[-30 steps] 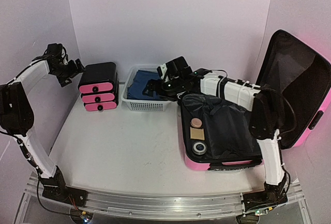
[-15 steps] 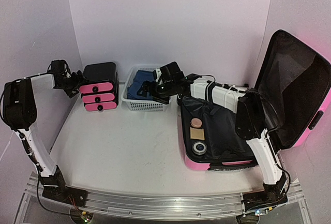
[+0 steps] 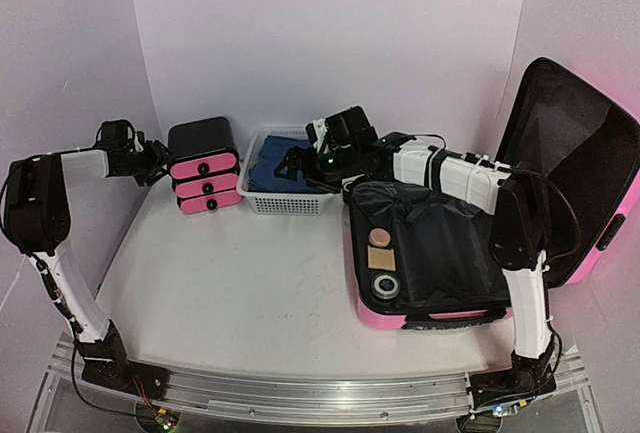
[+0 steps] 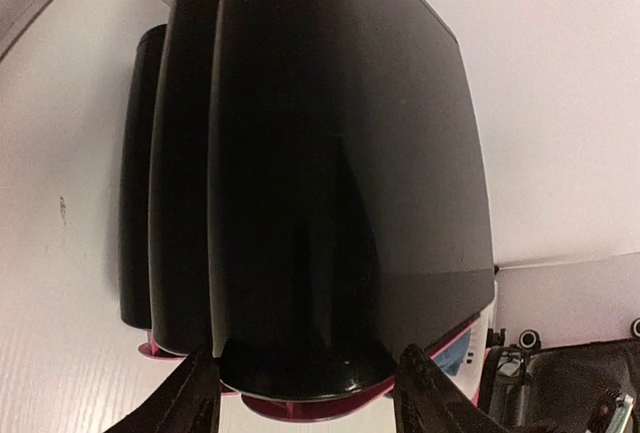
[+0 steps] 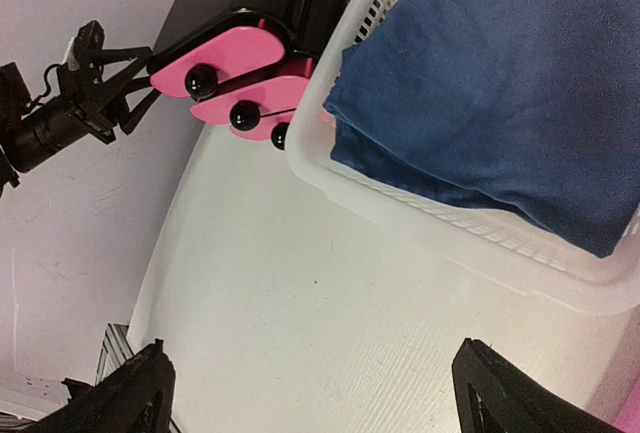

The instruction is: Open, take out, and arrange the luggage

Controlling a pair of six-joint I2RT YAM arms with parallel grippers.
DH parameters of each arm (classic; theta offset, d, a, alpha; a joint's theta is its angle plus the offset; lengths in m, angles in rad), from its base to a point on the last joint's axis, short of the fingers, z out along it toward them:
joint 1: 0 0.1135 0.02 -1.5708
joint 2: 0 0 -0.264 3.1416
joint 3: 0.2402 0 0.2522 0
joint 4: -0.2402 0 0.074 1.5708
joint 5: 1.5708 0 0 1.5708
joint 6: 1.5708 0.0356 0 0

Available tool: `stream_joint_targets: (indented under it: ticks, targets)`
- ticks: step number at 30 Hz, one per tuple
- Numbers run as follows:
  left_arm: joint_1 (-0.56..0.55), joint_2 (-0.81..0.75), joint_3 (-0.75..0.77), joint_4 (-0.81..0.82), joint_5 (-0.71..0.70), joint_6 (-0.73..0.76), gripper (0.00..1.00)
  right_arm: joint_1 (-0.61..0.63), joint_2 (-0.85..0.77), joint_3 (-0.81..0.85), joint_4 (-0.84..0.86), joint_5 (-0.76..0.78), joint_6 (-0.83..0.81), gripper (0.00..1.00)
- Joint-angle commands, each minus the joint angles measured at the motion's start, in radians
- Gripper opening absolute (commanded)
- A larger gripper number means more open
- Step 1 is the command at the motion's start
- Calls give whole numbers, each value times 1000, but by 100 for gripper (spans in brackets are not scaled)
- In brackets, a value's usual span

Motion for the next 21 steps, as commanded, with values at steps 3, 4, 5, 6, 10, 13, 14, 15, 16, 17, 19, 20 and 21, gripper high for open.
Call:
stream_joint_targets:
  ticks: [3,4,5,6,10,13,14,15,16,17,19,20,21]
  targets:
    - [-108,-172,-84,34,58,54,58,-2,-92,-43,50,-7,-33,98]
    - [-109,-202,-96,33,39,84,59,-3,-104,-55,50,-9,-38,98]
    - [-110,-231,-106,29,-3,125,61,-3,-115,-66,49,-9,-42,98]
    - [-113,-259,-112,26,-40,182,64,-3,-127,-80,50,-9,-45,98]
    - [-123,-289,-77,24,-225,355,75,-4,-164,-136,49,-10,-52,98]
    - [-122,-234,3,18,-333,387,84,-6,-189,-176,49,-14,-54,98]
    - [-122,-211,30,18,-359,394,86,-6,-197,-191,49,-13,-55,98]
    - [-121,-184,66,17,-374,398,88,-7,-205,-206,49,-12,-56,98]
    - [-120,-156,102,12,-378,402,89,-7,-211,-219,49,-11,-57,98]
    - [-119,-124,143,-14,-379,388,87,-9,-220,-234,48,-11,-56,98]
    - [-123,-72,250,-152,-364,321,80,-8,-235,-259,47,-7,-57,98]
    - [-123,-67,235,-171,-323,291,80,-9,-242,-271,46,-3,-59,98]
    - [-136,-80,192,-159,-306,252,81,-10,-248,-279,46,3,-60,98]
